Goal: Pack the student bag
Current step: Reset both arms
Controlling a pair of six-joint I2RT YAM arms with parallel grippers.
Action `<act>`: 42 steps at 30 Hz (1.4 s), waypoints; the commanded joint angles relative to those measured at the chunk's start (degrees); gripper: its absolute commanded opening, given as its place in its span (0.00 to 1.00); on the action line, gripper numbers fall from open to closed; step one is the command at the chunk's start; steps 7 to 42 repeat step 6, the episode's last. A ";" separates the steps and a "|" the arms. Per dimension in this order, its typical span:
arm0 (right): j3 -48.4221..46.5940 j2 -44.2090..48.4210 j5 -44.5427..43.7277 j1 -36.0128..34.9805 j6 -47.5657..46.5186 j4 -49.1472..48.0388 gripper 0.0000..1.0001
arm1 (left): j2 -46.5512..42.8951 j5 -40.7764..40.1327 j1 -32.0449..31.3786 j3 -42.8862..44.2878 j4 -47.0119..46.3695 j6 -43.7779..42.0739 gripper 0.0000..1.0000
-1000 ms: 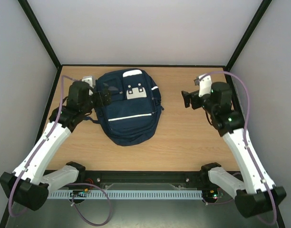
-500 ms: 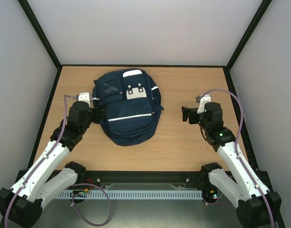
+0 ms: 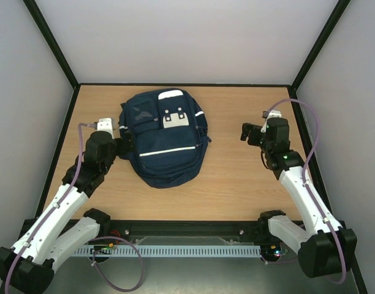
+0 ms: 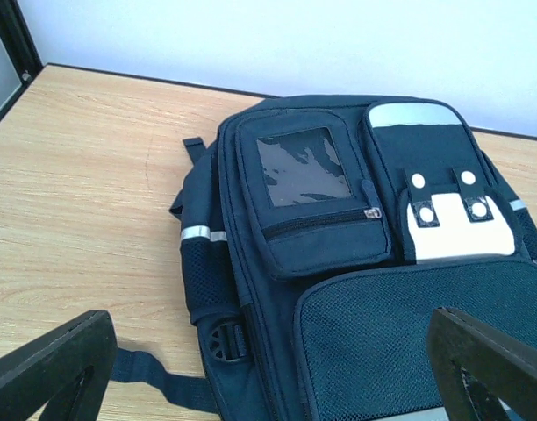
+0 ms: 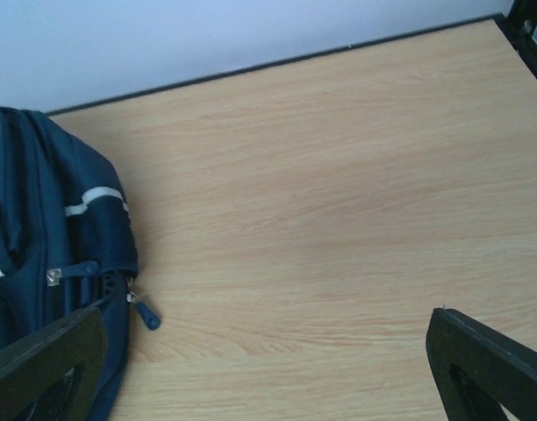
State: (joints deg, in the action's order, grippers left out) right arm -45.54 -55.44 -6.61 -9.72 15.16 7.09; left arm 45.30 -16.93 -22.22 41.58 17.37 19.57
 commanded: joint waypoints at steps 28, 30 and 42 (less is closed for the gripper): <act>3.33 5.00 -1.15 0.22 -0.23 -1.24 1.00 | -0.48 -1.92 0.24 -0.02 -1.28 -0.68 0.99; 3.33 5.00 -1.15 0.22 -0.23 -1.24 1.00 | -0.48 -1.92 0.24 -0.02 -1.28 -0.68 0.99; 3.33 5.00 -1.15 0.22 -0.23 -1.24 1.00 | -0.48 -1.92 0.24 -0.02 -1.28 -0.68 0.99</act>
